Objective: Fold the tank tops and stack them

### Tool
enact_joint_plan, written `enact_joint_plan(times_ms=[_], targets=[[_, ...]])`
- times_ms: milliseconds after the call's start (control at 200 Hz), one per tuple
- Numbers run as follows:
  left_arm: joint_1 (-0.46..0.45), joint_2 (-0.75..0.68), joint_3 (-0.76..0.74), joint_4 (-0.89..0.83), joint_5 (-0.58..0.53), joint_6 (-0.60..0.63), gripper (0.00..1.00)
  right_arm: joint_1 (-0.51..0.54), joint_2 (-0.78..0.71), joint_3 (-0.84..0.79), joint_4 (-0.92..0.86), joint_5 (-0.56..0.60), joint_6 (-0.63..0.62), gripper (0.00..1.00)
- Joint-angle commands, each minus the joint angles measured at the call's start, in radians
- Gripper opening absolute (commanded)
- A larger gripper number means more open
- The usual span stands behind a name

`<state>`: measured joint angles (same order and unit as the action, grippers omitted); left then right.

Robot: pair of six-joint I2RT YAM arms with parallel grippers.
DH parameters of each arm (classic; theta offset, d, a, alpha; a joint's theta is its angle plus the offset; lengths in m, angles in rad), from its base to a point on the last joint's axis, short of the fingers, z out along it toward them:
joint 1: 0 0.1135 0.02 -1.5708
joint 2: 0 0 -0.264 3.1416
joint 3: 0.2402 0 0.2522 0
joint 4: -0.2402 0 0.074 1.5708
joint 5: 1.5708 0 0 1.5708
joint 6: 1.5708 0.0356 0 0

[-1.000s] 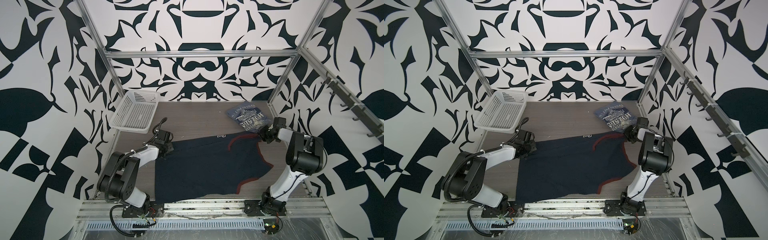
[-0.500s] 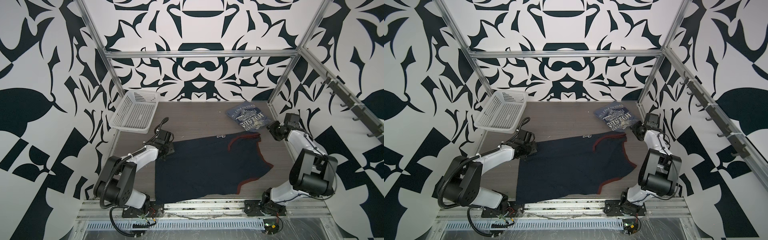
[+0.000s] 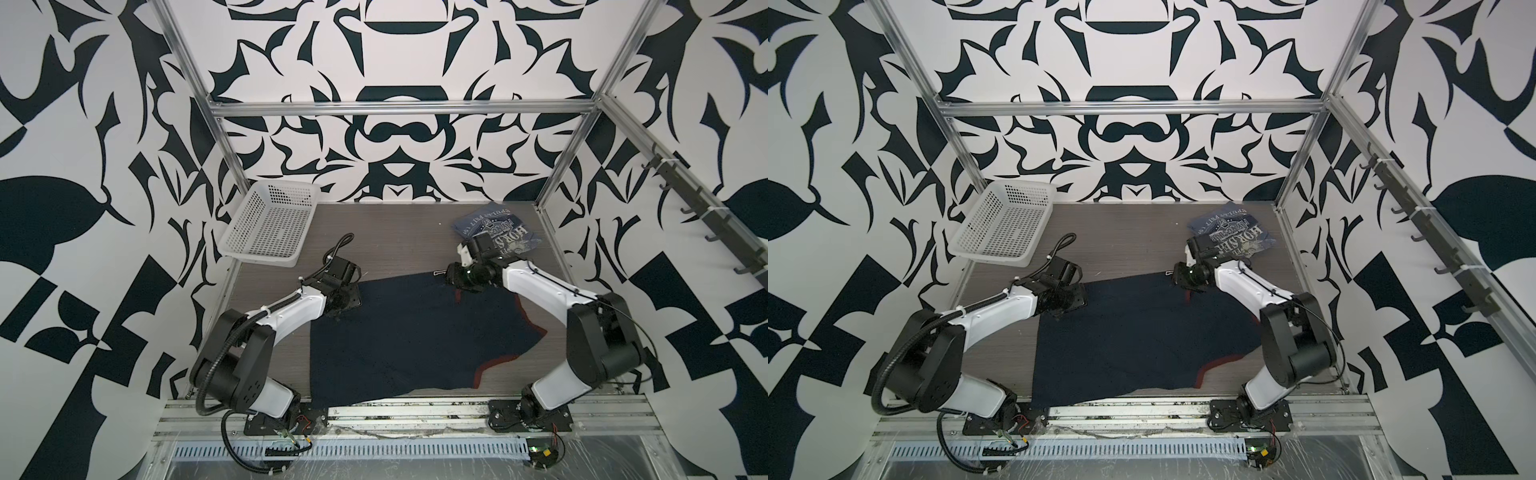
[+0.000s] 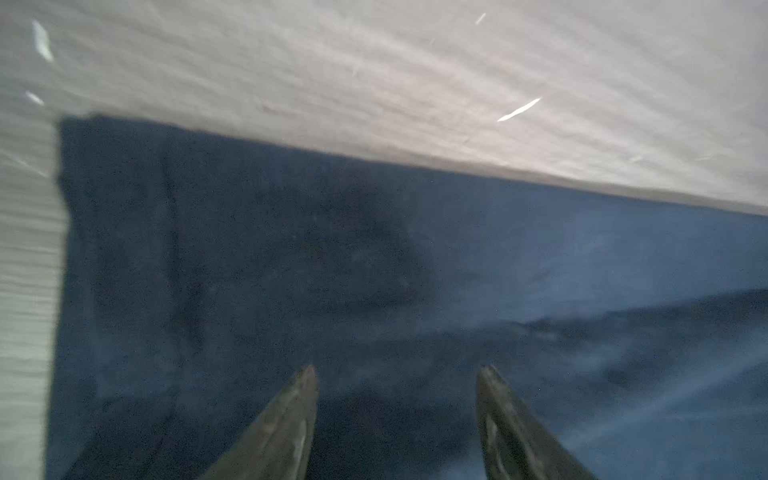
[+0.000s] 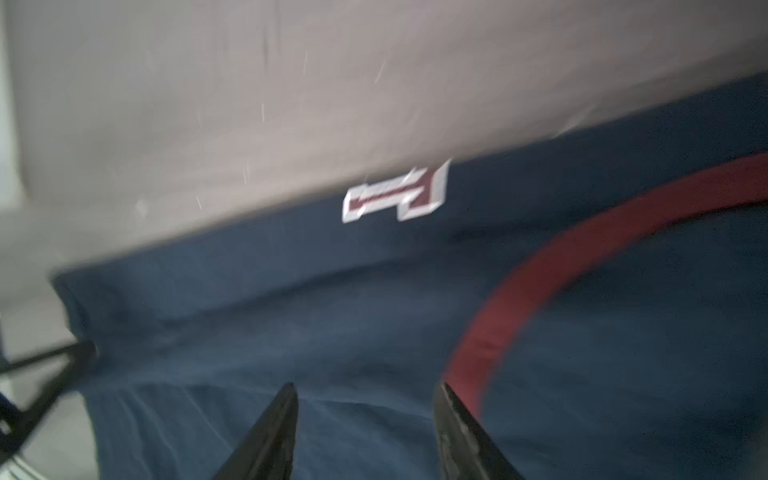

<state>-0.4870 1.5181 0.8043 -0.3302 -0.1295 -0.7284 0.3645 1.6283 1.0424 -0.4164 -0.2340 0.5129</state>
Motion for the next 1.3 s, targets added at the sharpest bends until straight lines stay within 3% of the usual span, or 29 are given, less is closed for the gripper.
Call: enact_joint_plan(times_ms=[0,255,405,600,690,805,1090,1295], targets=[[0.005,0.060,0.012,0.016,0.009,-0.016,0.65,0.023,0.064,0.041,-0.016,0.025,-0.024,0.54],[0.067,0.238,0.088,0.088,0.008,0.016,0.64,0.017,0.234,0.089,-0.024,0.077,-0.010,0.52],[0.109,0.357,0.191,0.102,0.027,0.048,0.64,-0.055,0.325,0.160,0.005,0.083,-0.016,0.52],[0.115,0.363,0.360,0.001,0.024,0.090,0.68,-0.113,0.333,0.290,-0.042,0.080,-0.061,0.53],[0.113,0.296,0.401,-0.062,0.027,0.100,0.71,-0.110,0.269,0.321,-0.112,0.088,-0.071,0.53],[0.113,0.153,0.386,-0.162,-0.006,0.106,0.74,-0.060,0.114,0.247,-0.156,0.107,-0.054,0.54],[0.136,-0.333,-0.018,-0.298,-0.089,-0.033,0.76,0.188,-0.298,-0.153,-0.201,0.190,0.149,0.54],[0.153,-0.580,-0.181,-0.510,-0.169,-0.214,0.76,0.362,-0.455,-0.306,-0.259,0.234,0.360,0.54]])
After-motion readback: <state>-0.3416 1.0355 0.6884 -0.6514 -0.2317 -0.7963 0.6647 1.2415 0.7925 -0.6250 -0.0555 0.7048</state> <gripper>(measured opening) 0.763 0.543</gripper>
